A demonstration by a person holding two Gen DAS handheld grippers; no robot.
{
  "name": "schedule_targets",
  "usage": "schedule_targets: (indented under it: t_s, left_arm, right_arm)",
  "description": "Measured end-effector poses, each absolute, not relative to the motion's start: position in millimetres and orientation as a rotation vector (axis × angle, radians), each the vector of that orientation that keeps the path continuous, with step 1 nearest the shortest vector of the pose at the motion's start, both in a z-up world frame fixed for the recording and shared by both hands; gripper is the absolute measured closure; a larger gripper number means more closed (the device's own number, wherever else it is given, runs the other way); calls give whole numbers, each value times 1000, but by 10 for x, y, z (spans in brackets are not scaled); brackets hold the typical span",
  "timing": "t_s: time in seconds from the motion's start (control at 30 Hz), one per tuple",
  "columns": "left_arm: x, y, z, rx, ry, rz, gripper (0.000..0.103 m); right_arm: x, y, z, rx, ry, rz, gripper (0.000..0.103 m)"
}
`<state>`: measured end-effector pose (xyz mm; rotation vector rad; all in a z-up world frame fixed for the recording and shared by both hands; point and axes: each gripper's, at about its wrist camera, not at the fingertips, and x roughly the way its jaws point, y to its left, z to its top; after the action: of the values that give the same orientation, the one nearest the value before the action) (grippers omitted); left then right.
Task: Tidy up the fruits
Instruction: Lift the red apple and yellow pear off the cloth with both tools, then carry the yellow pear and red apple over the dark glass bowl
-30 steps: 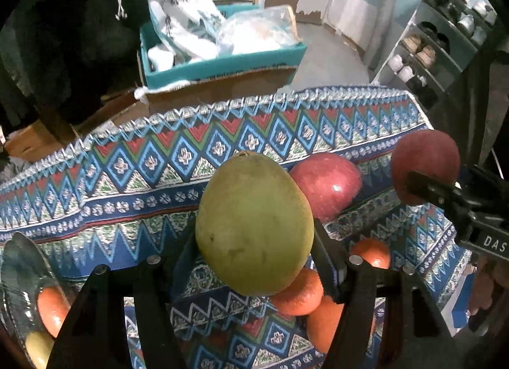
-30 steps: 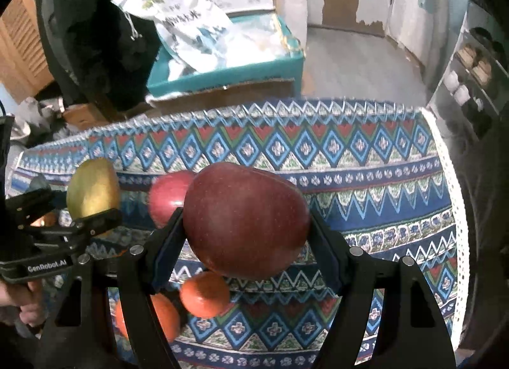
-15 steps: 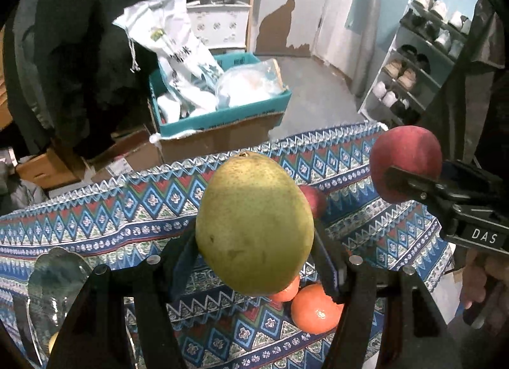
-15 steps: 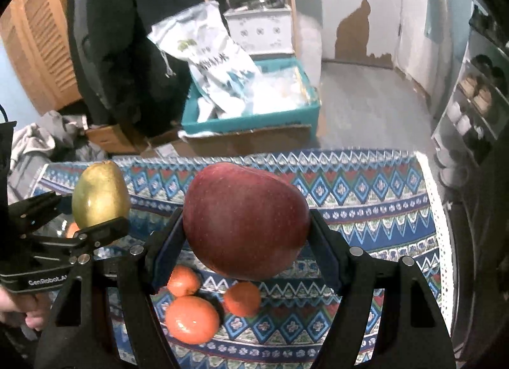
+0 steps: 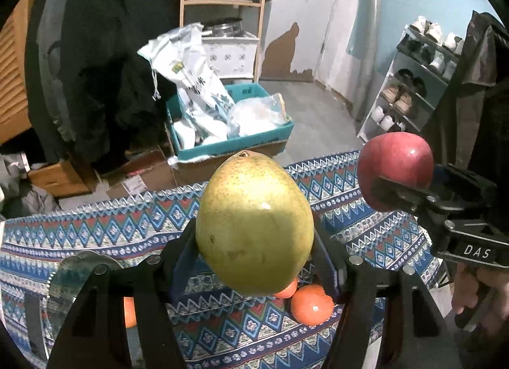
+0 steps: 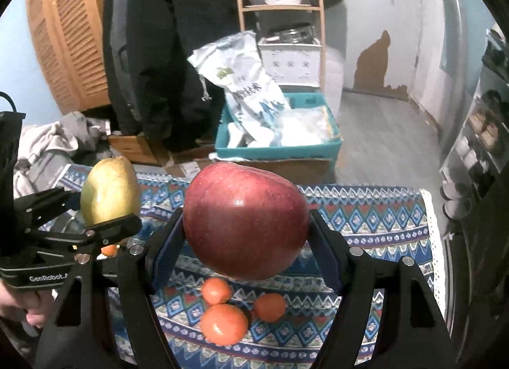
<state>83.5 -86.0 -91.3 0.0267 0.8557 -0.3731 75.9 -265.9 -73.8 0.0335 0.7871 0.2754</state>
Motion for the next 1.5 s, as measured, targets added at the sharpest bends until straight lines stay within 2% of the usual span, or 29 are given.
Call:
schedule_targets:
  t_s: [0.43, 0.7, 1.5]
  left_arm:
    - [608, -334, -644, -26, 798, -343, 35]
    - [544, 35, -653, -49, 794, -288, 35]
    - [511, 1095, -958, -157, 839, -112, 35]
  right_arm:
    - [663, -2218, -457, 8, 745, 363, 29]
    - [680, -1886, -402, -5, 744, 418, 29]
    - [1061, -693, -721, -42, 831, 590, 29]
